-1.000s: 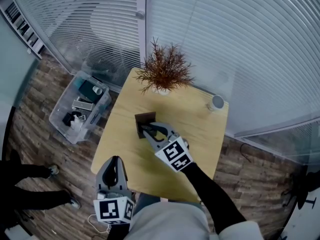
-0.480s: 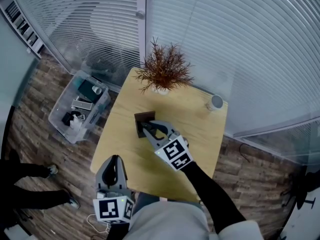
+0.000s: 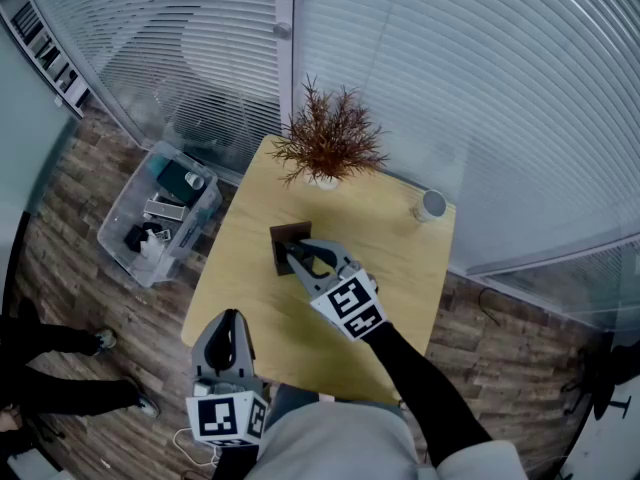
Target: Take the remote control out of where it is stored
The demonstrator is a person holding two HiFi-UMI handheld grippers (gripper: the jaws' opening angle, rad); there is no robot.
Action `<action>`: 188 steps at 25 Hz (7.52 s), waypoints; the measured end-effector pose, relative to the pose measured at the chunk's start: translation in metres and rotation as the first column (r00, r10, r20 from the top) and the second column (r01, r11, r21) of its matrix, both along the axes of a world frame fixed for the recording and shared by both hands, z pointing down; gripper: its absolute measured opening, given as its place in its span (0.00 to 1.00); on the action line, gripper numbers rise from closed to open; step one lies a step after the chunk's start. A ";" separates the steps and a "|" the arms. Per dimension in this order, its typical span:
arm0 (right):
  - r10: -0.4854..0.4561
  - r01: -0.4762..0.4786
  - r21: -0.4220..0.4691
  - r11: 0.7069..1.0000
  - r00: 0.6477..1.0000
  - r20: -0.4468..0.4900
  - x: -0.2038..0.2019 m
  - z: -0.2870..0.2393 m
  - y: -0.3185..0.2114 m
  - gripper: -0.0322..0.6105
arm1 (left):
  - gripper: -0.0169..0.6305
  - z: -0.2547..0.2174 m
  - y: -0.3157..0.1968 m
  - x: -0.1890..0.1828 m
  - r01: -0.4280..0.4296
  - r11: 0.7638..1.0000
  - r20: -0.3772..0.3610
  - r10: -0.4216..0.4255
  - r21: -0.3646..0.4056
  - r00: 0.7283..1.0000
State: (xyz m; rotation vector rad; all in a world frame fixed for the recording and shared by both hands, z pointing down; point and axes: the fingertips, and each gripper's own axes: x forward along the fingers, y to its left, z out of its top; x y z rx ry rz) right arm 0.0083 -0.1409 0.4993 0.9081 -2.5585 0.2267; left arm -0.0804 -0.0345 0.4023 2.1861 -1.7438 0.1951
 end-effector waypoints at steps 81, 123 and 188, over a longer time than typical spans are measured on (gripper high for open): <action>0.041 -0.042 0.036 0.998 0.999 0.033 0.004 -0.025 -0.006 0.17 | 0.07 0.001 0.001 0.002 -0.010 1.000 -0.015 0.010 -0.006 1.000; 0.065 -0.068 0.044 0.997 0.996 0.055 0.007 -0.034 -0.006 0.17 | 0.07 0.004 0.003 0.001 -0.011 1.000 -0.018 0.011 -0.009 1.000; 0.073 -0.079 0.069 0.995 0.994 0.086 0.008 -0.052 -0.007 0.17 | 0.07 0.000 0.002 0.004 -0.023 1.000 0.001 0.023 0.004 1.000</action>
